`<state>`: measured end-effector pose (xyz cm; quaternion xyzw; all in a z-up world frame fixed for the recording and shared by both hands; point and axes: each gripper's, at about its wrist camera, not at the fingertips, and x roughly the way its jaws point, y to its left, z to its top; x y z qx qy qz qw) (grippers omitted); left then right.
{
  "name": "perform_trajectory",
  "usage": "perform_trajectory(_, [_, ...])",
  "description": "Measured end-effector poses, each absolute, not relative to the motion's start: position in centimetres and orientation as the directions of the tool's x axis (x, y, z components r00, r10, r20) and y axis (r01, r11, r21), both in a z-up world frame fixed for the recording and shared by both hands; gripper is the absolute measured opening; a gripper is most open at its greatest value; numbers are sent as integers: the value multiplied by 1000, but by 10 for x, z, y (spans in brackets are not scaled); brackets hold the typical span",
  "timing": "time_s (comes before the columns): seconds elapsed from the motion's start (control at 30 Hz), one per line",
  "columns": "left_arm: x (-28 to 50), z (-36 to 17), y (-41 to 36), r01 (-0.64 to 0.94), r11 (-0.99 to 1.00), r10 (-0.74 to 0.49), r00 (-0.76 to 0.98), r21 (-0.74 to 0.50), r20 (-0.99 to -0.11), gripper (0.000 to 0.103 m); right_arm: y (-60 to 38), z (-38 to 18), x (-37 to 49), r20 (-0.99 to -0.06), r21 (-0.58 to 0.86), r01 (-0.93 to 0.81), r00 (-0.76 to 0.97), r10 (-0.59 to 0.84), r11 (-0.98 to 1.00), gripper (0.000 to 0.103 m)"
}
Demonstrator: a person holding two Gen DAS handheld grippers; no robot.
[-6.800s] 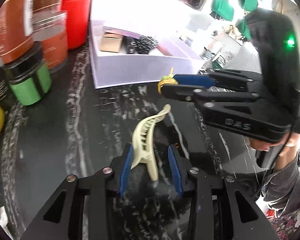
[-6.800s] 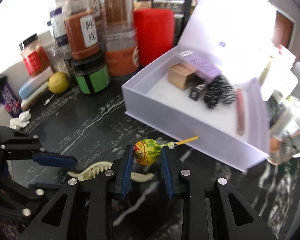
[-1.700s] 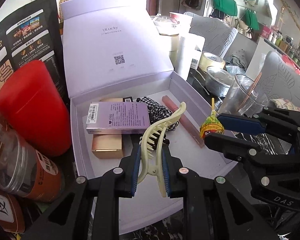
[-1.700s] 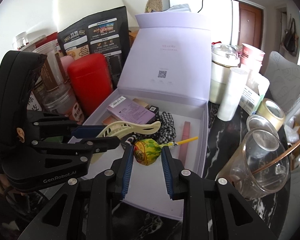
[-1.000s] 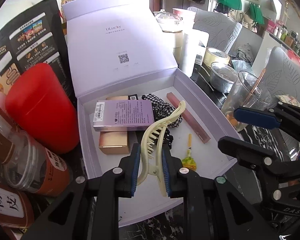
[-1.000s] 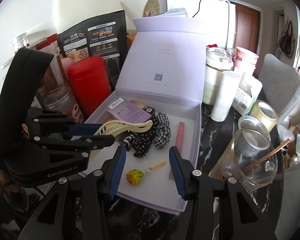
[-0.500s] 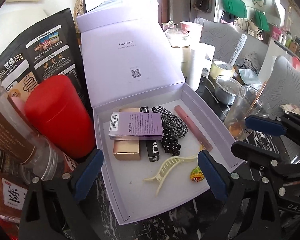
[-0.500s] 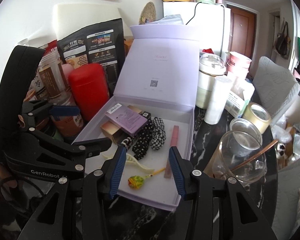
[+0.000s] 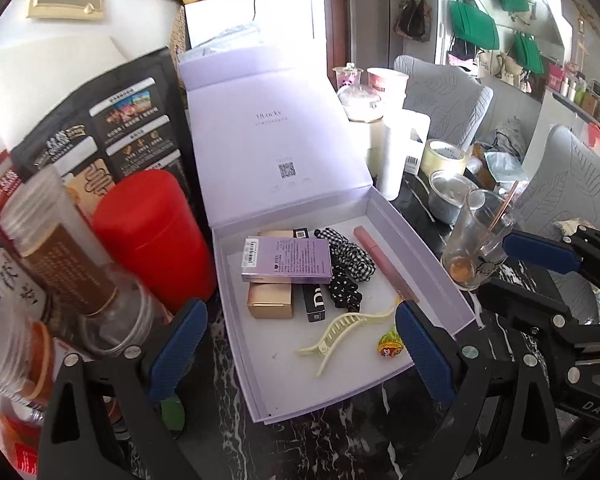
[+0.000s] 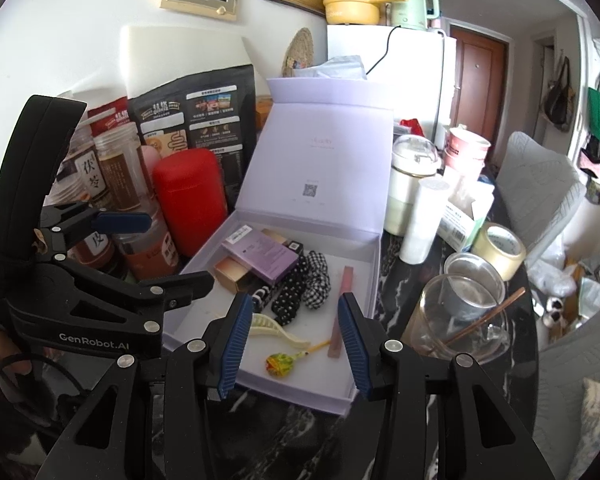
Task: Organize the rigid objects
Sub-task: 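Withdraw both tools up out of the white box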
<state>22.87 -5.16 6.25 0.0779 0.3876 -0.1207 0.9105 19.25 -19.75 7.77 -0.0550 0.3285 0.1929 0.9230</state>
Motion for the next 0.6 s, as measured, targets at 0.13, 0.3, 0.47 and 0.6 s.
perform_trajectory(0.13, [217, 74, -47, 269, 962, -159, 688, 45, -708, 97, -198, 87, 180, -612, 13, -384, 727, 311, 923, 44])
perform_trajectory(0.3, [201, 87, -41, 251, 967, -149, 708, 49, -690, 97, -199, 99, 163, -591, 1, -374, 748, 302, 928, 44])
perform_trajectory(0.47, [183, 98, -38, 246, 968, -147, 724, 52, -674, 97, -199, 107, 145, -576, -3, -366, 762, 297, 931, 45])
perform_trajectory(0.6, [168, 105, -35, 238, 970, -143, 734, 54, -664, 97, -200, 112, 130, -568, -11, -358, 771, 289, 934, 45])
